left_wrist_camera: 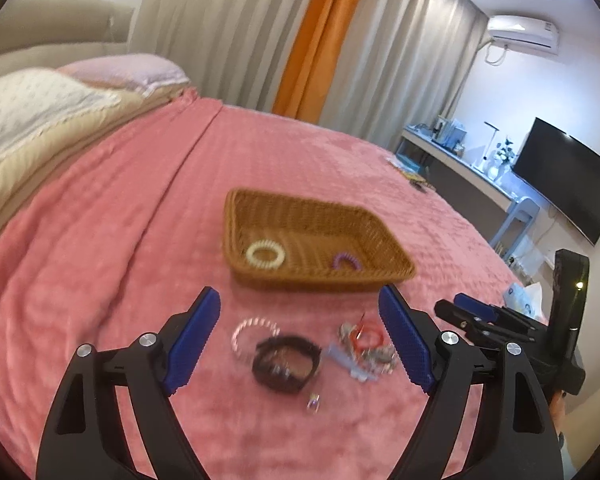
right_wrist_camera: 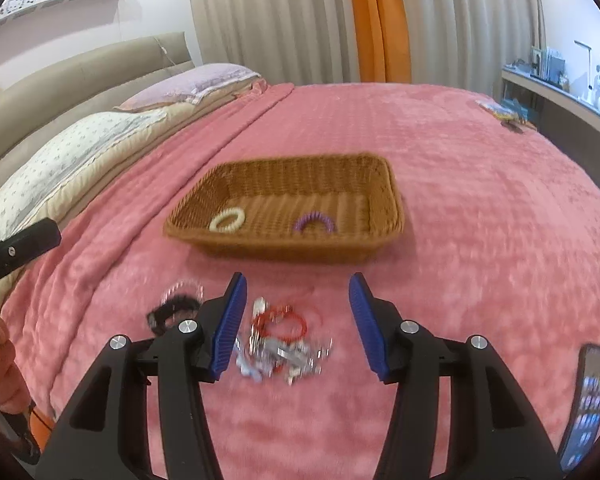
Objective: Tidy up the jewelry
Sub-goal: 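Withdraw both open tools from the basket toward the remaining jewelry, then grasp the black watch with the left tool while the right tool grasps the red cord keychain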
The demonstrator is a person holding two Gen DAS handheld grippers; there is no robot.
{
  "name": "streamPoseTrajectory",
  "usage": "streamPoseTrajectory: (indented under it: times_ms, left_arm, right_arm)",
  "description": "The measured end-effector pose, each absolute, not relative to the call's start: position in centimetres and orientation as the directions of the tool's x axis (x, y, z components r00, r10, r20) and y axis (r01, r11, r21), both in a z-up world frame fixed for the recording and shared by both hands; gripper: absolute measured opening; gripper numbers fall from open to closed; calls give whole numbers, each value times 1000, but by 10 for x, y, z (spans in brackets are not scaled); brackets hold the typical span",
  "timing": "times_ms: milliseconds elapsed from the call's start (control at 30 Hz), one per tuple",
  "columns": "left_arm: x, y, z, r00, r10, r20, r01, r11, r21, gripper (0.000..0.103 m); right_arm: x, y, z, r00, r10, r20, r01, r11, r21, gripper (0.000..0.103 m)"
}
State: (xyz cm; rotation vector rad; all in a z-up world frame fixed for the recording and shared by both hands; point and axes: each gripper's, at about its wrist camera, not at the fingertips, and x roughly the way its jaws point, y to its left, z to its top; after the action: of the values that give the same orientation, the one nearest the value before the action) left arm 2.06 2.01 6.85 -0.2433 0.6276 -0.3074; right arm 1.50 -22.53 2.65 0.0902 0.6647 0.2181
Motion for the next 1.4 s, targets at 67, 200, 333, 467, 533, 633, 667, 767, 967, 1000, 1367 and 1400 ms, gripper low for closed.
streamPoseTrajectory:
  times_ms: [67,200,333,467,533,633,667,767,967,1000,1367,1400]
  left_arm:
    - [20,23,55,751,-358,-554,195,923,-332,80]
    - [31,28,32,715,-352,-604,150,921,-359,78]
    - [50,31,7,654,-362,-664,99,911,-400,71]
    - [65,34,-15,584,-401,-706,60,888,-455,66]
    - [70,33,-23,559,-400,-726,40,888,-458,66]
    - [74,29,-30,532,-388,-753,16,893,-449,66]
    - [76,26,-32,520,-384,-763,7,895,-445,66]
    - [79,19,-37,502,-373,-780,-11,899,-437,66]
    - [88,-1,-52,467,-330,-820,-33,921,-389,55]
    - [88,-2,-53,469,-327,-820,-35,921,-388,55]
    - [72,-8,-47,536,-304,-788,44,942,-333,31]
    - [70,-8,-46,546,-308,-779,59,942,-331,23]
  right_arm:
    - [13,-228,18,759,221,-612,-165,975,148,50]
    - [23,-229,3,732,221,-645,-169,975,143,49]
    - [40,-228,-16,694,226,-683,-174,974,145,44]
    - [55,-221,-32,665,237,-708,-190,971,147,37]
    - [60,-216,-39,658,234,-716,-196,971,136,37]
    - [67,-210,-47,646,231,-728,-207,970,125,36]
    - [69,-209,-49,642,229,-732,-208,971,121,35]
    - [73,-208,-54,631,228,-741,-210,970,120,32]
    - [81,-206,-59,605,239,-760,-219,967,130,27]
    - [82,-206,-60,599,241,-764,-220,966,133,27]
    - [71,-204,-59,605,255,-754,-249,960,124,5]
    - [69,-205,-58,611,257,-749,-248,960,127,4]
